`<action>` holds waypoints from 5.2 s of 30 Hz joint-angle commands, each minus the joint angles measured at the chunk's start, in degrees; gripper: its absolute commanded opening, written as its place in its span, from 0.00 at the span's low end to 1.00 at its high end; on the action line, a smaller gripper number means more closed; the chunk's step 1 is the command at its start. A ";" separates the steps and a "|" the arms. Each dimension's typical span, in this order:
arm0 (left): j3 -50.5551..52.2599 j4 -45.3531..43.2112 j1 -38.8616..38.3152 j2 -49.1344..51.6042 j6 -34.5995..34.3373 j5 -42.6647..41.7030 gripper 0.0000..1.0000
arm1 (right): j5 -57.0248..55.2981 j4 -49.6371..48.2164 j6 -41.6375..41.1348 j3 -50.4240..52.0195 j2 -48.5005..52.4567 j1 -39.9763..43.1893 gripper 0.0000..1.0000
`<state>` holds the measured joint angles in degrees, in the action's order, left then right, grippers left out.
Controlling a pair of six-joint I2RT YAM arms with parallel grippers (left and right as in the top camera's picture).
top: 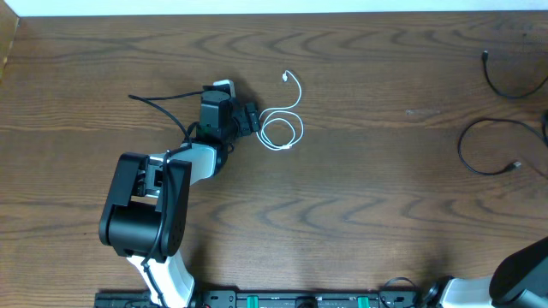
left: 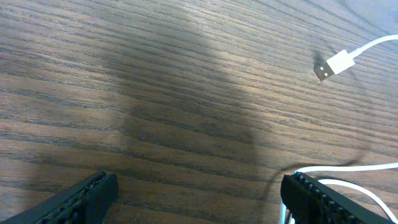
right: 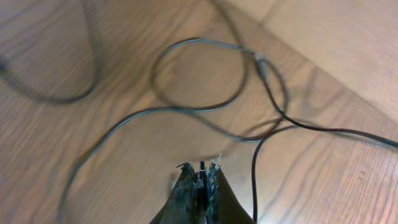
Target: Untangle cables
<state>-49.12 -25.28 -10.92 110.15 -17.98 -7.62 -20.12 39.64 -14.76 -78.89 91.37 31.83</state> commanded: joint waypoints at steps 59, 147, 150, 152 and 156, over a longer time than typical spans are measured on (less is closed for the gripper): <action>0.13 1.05 0.17 0.22 0.09 -0.94 0.89 | 34.58 -15.63 24.33 17.20 0.96 -56.65 0.99; 0.13 1.05 0.20 0.22 0.09 -0.94 0.89 | 34.18 -36.24 27.10 17.20 24.22 -68.19 0.67; 0.13 1.05 0.20 0.22 0.07 -0.94 0.90 | 34.16 -34.18 26.99 17.20 24.22 -68.19 0.65; 0.13 1.05 0.20 0.22 0.09 -0.94 0.89 | 34.16 -33.05 26.99 17.20 24.22 -68.19 0.61; 0.13 1.05 0.20 0.22 0.09 -0.94 0.89 | 34.07 -30.47 26.40 17.20 24.22 -67.73 0.49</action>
<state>-49.12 -25.28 -10.92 110.15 -17.98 -7.64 13.72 6.22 13.98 -63.11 113.97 -36.60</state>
